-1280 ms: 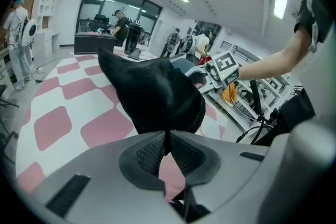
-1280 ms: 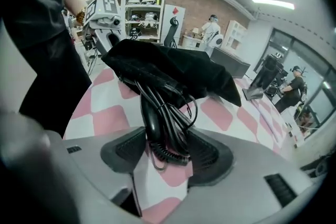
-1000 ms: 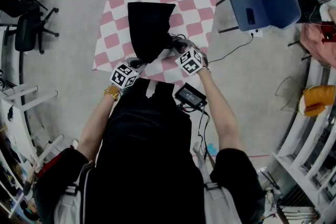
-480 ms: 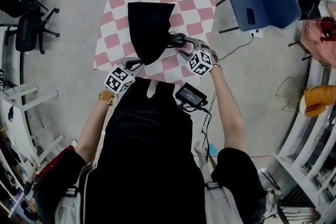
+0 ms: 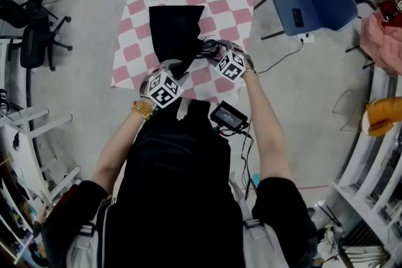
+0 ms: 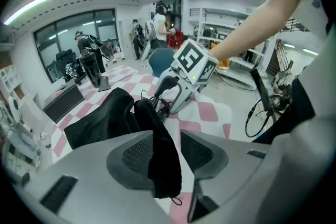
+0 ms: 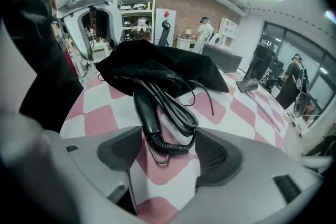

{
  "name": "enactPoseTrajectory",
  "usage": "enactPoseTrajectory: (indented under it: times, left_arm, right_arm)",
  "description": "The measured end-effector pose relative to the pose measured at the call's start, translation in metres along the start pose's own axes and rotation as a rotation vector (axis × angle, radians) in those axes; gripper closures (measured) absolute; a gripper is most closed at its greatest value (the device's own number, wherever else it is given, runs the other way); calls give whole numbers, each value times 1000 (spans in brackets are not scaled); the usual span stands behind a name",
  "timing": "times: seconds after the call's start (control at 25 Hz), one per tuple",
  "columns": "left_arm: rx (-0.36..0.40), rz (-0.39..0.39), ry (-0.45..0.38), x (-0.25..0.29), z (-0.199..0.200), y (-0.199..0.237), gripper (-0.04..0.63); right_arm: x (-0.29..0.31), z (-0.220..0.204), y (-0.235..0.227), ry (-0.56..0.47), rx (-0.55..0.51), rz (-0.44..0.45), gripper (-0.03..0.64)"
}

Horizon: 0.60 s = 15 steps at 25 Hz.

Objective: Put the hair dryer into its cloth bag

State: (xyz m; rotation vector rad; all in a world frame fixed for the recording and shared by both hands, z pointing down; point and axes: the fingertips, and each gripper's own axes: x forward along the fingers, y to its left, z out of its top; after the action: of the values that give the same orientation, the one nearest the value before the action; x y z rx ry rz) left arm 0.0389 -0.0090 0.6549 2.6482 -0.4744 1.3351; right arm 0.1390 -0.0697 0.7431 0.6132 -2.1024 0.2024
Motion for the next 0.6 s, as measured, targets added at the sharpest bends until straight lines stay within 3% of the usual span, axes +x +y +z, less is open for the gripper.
enactPoseTrajectory:
  times: [0.12, 0.16, 0.32, 0.48, 0.6]
  left_arm:
    - [-9, 39, 67, 14, -7, 9, 445]
    - [-18, 45, 69, 16, -7, 11, 477]
    - [-62, 24, -15, 3, 4, 14, 526]
    - [-49, 34, -76, -17, 5, 20, 528]
    - [-96, 75, -100, -22, -4, 31, 526]
  right_arm:
    - [-1, 2, 4, 8, 20, -35, 314]
    - [-2, 2, 8, 9, 20, -41, 314]
    - [-13, 1, 19, -6, -60, -61, 314]
    - [-45, 40, 7, -170, -98, -76, 314]
    - [-51, 88, -27, -248, -114, -93, 314]
